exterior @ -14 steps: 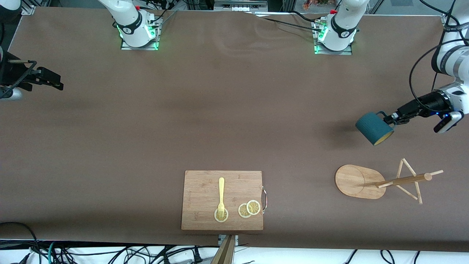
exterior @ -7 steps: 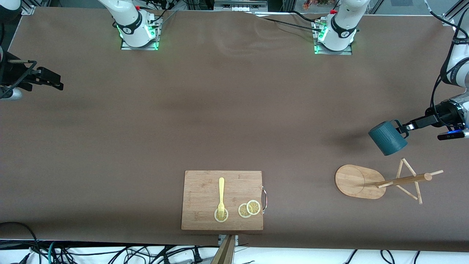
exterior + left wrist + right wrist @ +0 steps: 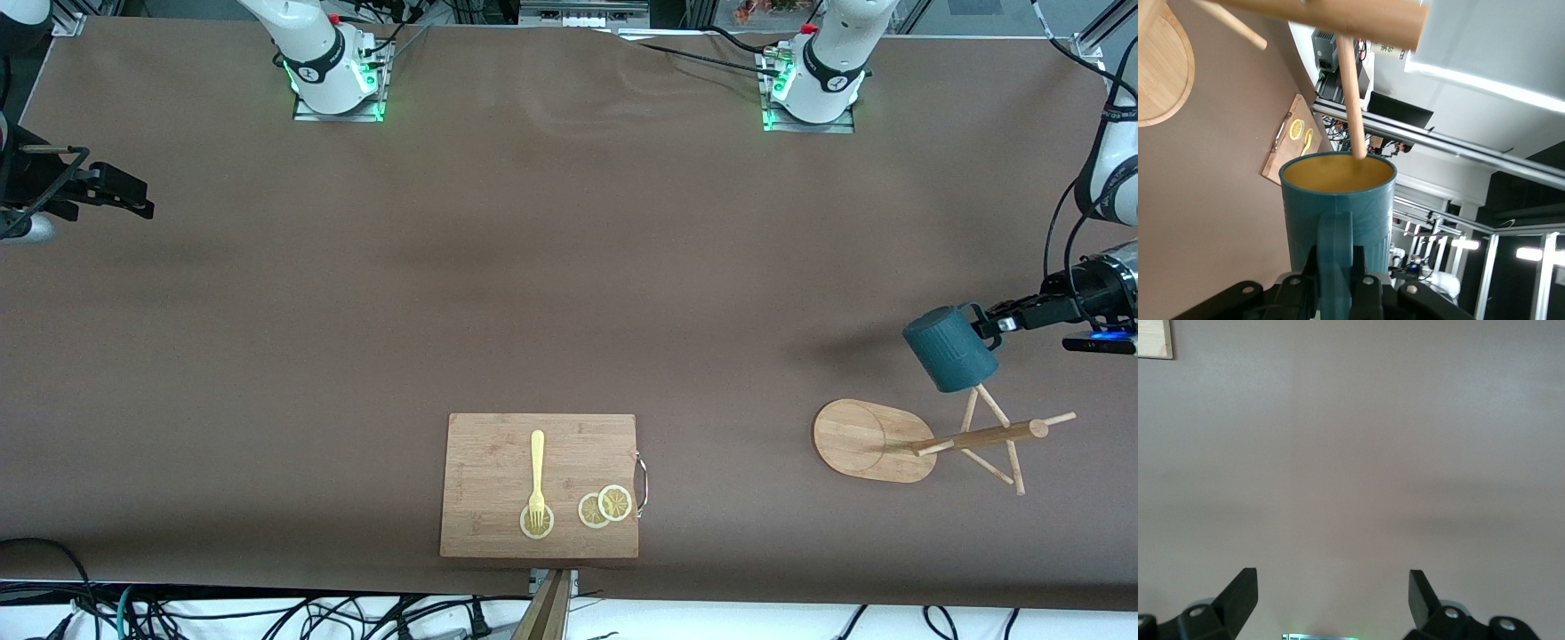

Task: Pass cup and hang on rack
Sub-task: 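Lower the mug handle onto a rack peg with the left gripper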

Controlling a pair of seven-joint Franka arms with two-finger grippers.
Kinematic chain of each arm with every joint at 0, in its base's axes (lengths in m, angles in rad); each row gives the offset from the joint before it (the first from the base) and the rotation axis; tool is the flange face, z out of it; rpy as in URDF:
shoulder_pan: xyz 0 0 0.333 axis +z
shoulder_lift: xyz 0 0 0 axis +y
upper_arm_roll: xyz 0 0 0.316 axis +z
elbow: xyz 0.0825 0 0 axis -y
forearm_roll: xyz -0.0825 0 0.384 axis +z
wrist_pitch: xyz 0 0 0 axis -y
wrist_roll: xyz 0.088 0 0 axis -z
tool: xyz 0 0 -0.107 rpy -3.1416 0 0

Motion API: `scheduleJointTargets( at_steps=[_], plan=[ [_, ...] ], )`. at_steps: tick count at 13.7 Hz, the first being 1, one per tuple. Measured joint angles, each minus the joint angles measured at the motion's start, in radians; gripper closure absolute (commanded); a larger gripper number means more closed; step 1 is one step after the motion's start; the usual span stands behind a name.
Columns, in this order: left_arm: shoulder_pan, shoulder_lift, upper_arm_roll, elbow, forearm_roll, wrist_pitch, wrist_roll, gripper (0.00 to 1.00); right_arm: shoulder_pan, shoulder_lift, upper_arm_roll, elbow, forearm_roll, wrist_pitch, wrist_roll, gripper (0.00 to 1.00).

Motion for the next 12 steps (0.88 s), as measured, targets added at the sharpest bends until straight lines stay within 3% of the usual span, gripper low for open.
scheduleJointTargets(
  at_steps=[7,12],
  plan=[
    [0.031,0.136,-0.044,0.118,0.0,0.0,-0.125,1.0,0.0,0.0,0.0,0.0,0.0,0.0,0.0,0.0],
    [0.033,0.171,-0.047,0.152,0.0,-0.001,-0.177,1.0,0.0,0.0,0.0,0.0,0.0,0.0,0.0,0.0]
  ],
)
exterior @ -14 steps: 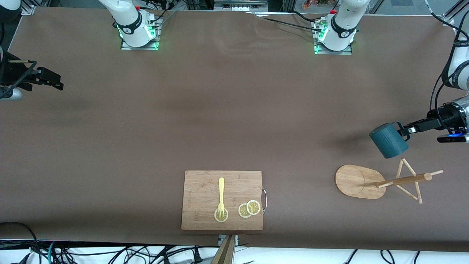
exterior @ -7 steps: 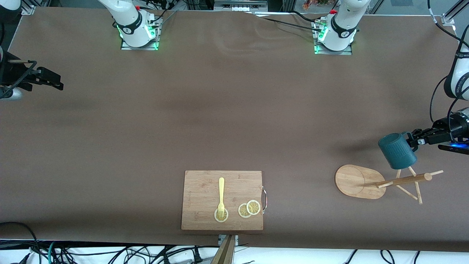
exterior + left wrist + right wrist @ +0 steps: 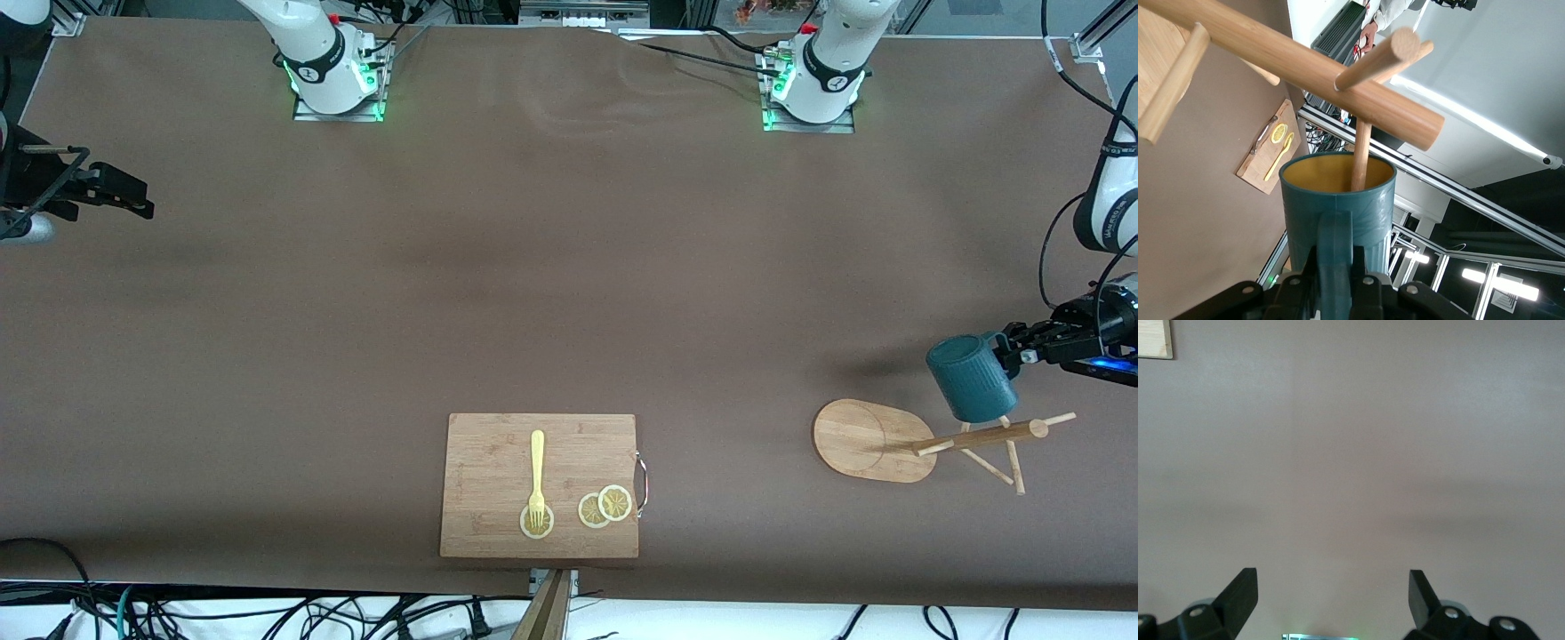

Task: Pass cup and hang on rack
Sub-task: 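Lower the mug handle onto a rack peg with the left gripper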

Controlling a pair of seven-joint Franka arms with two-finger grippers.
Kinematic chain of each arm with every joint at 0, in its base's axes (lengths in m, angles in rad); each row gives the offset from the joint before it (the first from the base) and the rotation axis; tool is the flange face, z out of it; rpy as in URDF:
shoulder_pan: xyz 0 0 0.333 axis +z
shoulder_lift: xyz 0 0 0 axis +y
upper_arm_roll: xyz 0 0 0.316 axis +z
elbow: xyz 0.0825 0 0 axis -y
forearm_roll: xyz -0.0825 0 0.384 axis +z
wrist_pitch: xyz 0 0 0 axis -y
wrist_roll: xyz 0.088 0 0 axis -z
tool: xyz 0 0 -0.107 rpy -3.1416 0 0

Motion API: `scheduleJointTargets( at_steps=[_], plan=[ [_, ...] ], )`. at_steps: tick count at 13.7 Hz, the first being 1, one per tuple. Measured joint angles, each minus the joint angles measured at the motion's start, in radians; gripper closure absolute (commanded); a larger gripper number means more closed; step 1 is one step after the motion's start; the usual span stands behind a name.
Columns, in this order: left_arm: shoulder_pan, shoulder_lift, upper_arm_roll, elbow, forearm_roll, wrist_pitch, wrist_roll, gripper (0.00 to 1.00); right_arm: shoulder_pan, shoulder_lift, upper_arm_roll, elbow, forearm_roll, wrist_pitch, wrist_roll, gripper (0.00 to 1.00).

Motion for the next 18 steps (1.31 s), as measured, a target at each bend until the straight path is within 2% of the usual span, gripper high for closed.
scheduleJointTargets(
  at_steps=[8,9,10,11,18],
  plan=[
    [0.016,0.07,-0.002,0.043,0.03,-0.003,-0.005,0.99,0.0,0.0,0.0,0.0,0.0,0.0,0.0,0.0],
    [0.019,0.075,-0.004,0.047,0.03,-0.006,-0.005,0.75,0.0,0.0,0.0,0.0,0.0,0.0,0.0,0.0],
    [0.019,0.08,-0.006,0.049,0.03,-0.007,-0.005,0.13,0.0,0.0,0.0,0.0,0.0,0.0,0.0,0.0],
    [0.02,0.087,-0.006,0.05,0.03,-0.007,-0.005,0.0,0.0,0.0,0.0,0.0,0.0,0.0,0.0,0.0],
    [0.039,0.103,-0.022,0.064,0.03,-0.007,0.028,0.0,0.0,0.0,0.0,0.0,0.0,0.0,0.0,0.0]
  ],
)
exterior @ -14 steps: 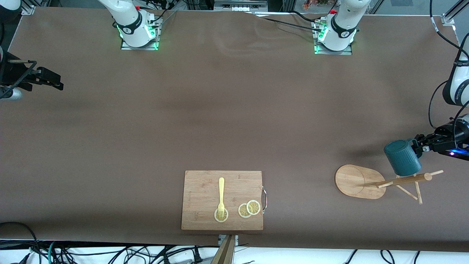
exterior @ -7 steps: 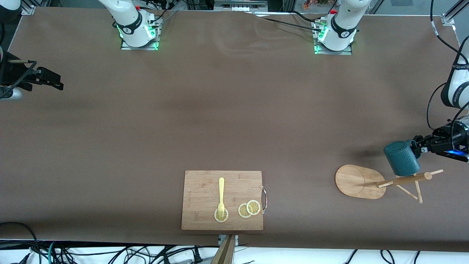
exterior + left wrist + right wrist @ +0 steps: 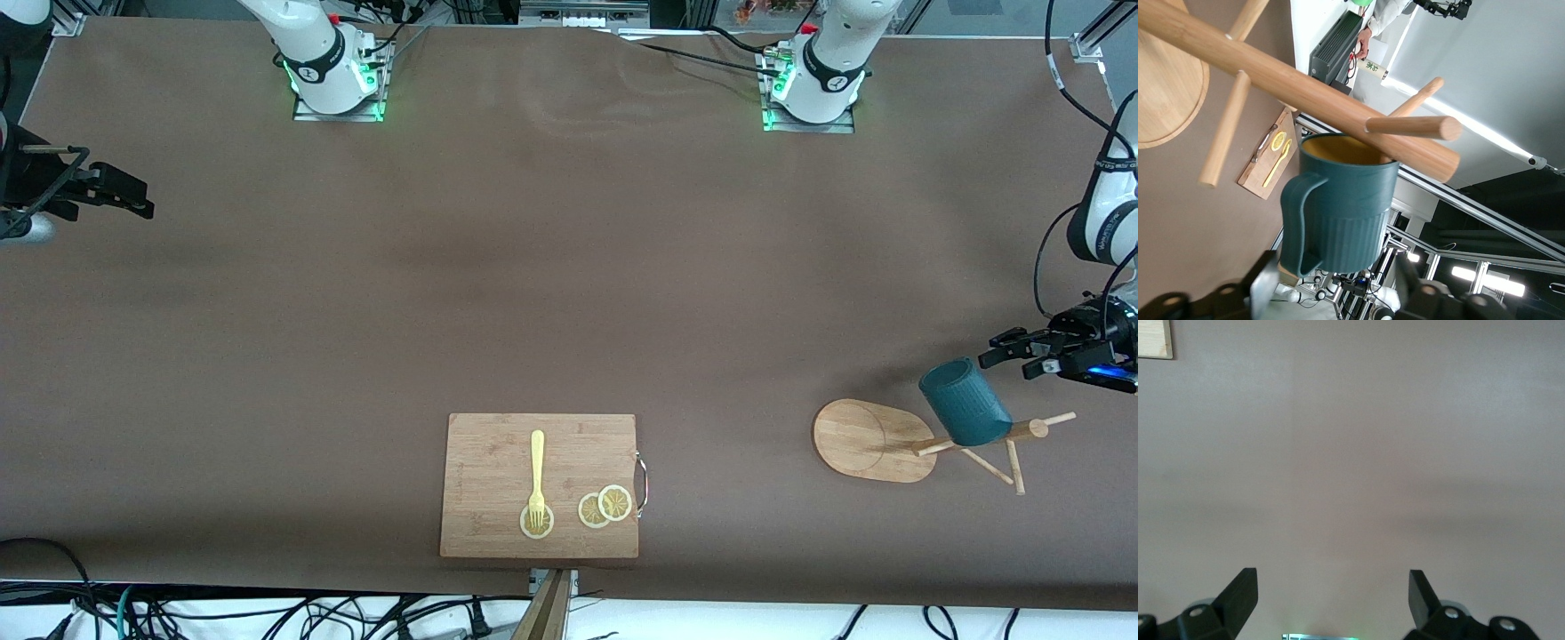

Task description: Pass cup and hang on rack

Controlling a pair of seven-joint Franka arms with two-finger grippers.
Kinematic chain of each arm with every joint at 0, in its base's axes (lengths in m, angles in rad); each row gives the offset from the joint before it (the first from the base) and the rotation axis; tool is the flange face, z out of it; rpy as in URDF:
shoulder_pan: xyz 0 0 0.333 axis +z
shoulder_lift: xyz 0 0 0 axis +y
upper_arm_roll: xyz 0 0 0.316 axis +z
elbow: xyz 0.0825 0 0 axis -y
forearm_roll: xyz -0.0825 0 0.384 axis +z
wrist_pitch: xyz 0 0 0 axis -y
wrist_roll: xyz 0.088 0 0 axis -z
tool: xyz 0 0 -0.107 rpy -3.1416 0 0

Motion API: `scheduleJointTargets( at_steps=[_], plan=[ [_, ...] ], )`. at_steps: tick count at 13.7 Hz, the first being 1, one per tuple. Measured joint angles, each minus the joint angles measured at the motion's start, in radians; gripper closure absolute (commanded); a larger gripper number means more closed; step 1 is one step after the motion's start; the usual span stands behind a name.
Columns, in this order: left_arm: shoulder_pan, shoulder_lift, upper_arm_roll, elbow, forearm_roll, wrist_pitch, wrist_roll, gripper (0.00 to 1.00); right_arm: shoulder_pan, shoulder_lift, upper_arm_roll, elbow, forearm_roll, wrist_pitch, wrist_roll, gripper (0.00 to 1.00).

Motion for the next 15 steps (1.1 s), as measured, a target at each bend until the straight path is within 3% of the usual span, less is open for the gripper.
scheduleJointTargets(
  at_steps=[4,7,11,15],
  plan=[
    [0.057,-0.02,-0.029,0.023,0.099,-0.003,0.023,0.0,0.0,0.0,0.0,0.0,0.0,0.0,0.0,0.0],
    [0.101,-0.114,-0.053,0.038,0.238,-0.03,0.088,0.0,0.0,0.0,0.0,0.0,0.0,0.0,0.0,0.0],
    [0.086,-0.315,-0.064,0.035,0.409,-0.083,0.195,0.0,0.0,0.0,0.0,0.0,0.0,0.0,0.0,0.0],
    [-0.068,-0.608,-0.038,0.019,0.585,-0.092,0.215,0.0,0.0,0.0,0.0,0.0,0.0,0.0,0.0,0.0]
  ],
)
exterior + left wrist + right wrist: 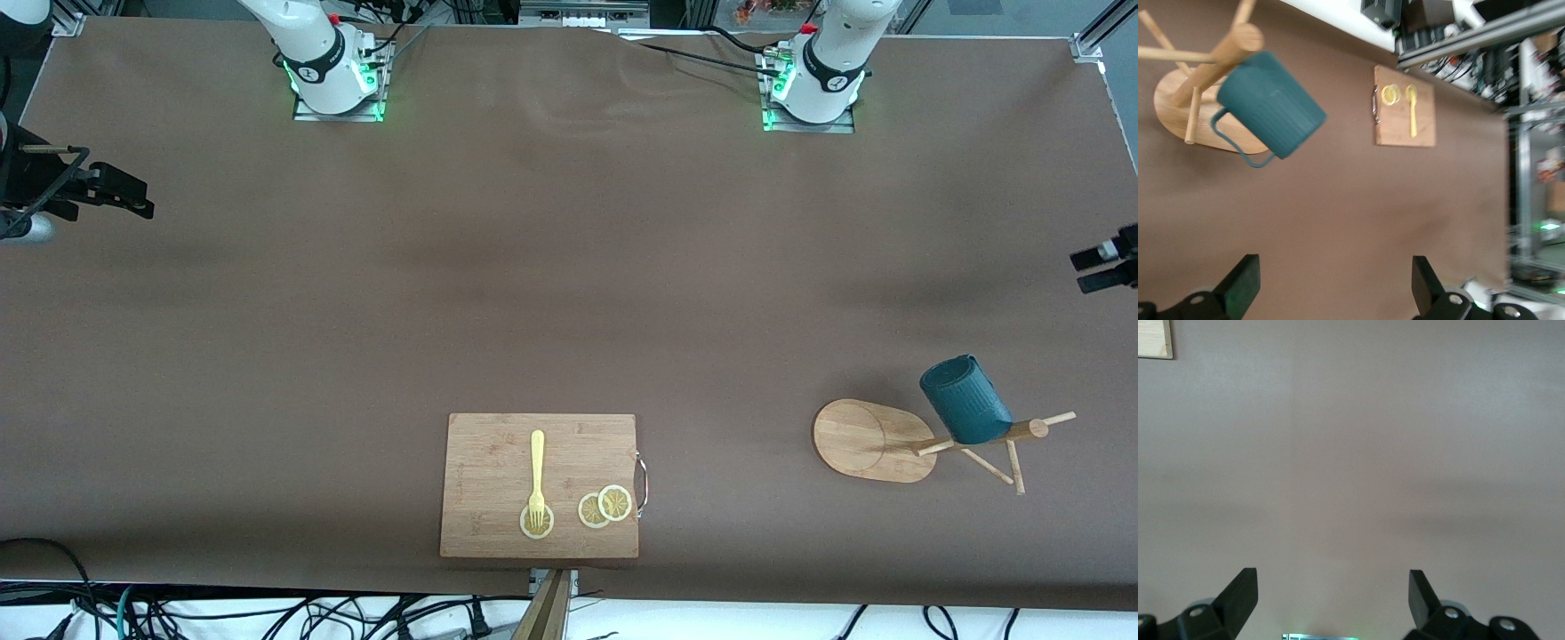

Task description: Pass cup and hang on rack

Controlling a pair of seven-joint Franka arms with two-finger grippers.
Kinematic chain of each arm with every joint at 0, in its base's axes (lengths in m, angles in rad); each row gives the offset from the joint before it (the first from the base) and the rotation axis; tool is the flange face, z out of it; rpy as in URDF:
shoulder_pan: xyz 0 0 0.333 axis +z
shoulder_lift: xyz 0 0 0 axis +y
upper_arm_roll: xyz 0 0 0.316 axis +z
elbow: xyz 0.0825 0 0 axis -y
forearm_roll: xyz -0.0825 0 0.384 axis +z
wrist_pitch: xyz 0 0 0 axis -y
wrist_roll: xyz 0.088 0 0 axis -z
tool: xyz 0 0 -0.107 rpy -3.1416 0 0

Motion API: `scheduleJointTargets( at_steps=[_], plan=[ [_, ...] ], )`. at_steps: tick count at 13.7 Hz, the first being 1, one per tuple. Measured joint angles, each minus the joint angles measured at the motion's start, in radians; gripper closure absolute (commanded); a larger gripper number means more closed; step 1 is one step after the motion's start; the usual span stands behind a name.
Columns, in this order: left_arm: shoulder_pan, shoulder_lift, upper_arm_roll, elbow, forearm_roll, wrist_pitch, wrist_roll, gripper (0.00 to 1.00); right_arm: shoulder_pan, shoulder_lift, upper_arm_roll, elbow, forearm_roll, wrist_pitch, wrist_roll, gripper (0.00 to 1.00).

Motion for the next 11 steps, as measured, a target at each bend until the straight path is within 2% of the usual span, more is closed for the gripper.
scheduleJointTargets(
  at_steps=[2,5,9,11],
  plan=[
    [-0.091,-0.133,0.016,-0.026,0.091,0.001,-0.002,0.0,0.0,0.0,0.0,0.0,0.0,0.0,0.0,0.0],
    [-0.22,-0.257,0.049,-0.062,0.226,0.002,-0.087,0.0,0.0,0.0,0.0,0.0,0.0,0.0,0.0,0.0],
    [-0.518,-0.323,0.137,-0.092,0.46,0.003,-0.451,0.0,0.0,0.0,0.0,0.0,0.0,-0.002,0.0,0.0],
    [-0.669,-0.33,0.235,-0.105,0.506,0.001,-0.56,0.0,0.0,0.0,0.0,0.0,0.0,-0.005,0.0,0.0]
  ],
)
